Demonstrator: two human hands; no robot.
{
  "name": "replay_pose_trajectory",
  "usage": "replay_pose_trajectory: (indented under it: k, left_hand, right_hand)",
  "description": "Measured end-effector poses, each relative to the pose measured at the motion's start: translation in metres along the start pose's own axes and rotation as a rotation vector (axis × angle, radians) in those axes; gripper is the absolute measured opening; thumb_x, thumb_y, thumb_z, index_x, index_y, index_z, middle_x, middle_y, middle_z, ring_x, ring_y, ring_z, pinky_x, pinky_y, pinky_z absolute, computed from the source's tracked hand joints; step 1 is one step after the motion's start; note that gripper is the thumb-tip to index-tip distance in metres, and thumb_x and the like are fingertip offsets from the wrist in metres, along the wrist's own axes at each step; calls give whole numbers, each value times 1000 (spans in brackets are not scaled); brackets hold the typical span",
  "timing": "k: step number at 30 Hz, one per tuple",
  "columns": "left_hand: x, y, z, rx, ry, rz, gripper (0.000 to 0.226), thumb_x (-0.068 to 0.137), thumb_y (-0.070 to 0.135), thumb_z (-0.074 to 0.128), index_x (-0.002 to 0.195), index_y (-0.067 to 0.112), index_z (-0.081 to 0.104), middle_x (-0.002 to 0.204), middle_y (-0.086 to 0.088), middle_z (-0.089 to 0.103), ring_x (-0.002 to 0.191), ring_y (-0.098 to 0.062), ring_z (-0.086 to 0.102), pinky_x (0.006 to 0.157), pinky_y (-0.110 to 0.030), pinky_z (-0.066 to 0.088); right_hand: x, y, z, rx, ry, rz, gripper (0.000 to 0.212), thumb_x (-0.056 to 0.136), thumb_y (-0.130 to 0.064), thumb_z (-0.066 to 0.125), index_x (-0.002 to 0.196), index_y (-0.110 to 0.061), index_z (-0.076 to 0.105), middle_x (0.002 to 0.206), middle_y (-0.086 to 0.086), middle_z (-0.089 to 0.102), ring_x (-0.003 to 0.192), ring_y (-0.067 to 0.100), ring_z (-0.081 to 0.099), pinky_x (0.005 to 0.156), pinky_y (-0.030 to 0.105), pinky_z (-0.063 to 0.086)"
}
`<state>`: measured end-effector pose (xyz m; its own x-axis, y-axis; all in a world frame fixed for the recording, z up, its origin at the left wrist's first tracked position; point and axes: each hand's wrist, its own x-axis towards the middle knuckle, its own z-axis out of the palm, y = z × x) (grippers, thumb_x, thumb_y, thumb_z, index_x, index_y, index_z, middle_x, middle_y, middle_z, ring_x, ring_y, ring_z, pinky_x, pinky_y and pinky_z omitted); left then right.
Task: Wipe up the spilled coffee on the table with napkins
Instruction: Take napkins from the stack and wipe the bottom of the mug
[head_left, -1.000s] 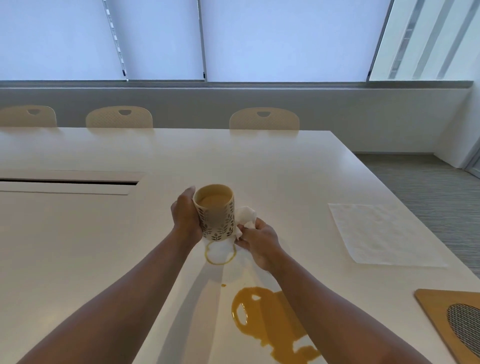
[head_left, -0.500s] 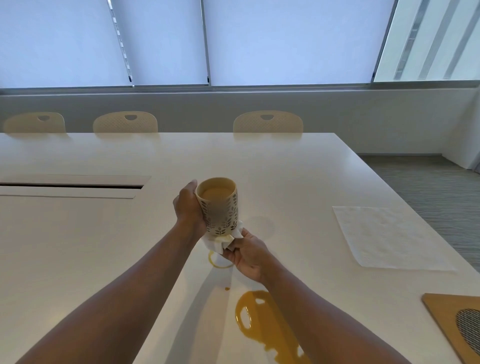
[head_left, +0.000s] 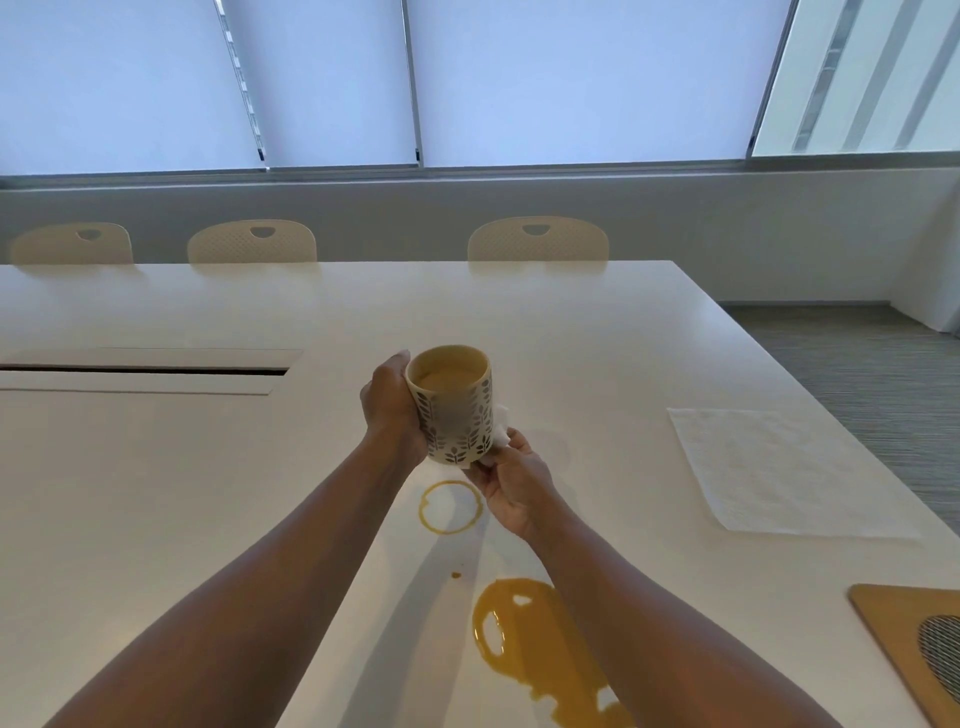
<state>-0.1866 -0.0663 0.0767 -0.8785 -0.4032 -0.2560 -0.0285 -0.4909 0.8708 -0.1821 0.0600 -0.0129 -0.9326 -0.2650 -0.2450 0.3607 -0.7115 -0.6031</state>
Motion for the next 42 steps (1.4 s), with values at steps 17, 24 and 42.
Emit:
replay_pose_trajectory:
  k: [17, 24, 42]
  left_hand:
    - [4, 8, -2, 86, -8, 100, 48, 86, 24, 58, 38, 21, 56, 50, 4, 57, 43, -12, 57, 43, -21, 46]
    - [0, 12, 1, 40, -12, 66, 40, 83, 19, 59, 44, 22, 52, 52, 1, 54, 48, -16, 56, 59, -30, 48]
    - [-12, 12, 7, 95, -2, 111, 30, 77, 16, 57, 48, 22, 49, 53, 1, 51, 45, -14, 52, 46, -23, 45]
  right_hand:
    - [-5, 7, 18, -116, -200, 172, 38, 86, 21, 45, 111, 0, 63, 104, 18, 73, 91, 28, 72, 73, 33, 60]
    - [-4, -11, 3, -127, -180, 192, 39, 85, 20, 43, 106, -1, 69, 103, 17, 73, 89, 26, 73, 66, 30, 60]
    - [8, 8, 17, 13, -59, -52, 29, 86, 14, 54, 109, 1, 66, 102, 20, 70, 88, 29, 71, 67, 30, 59]
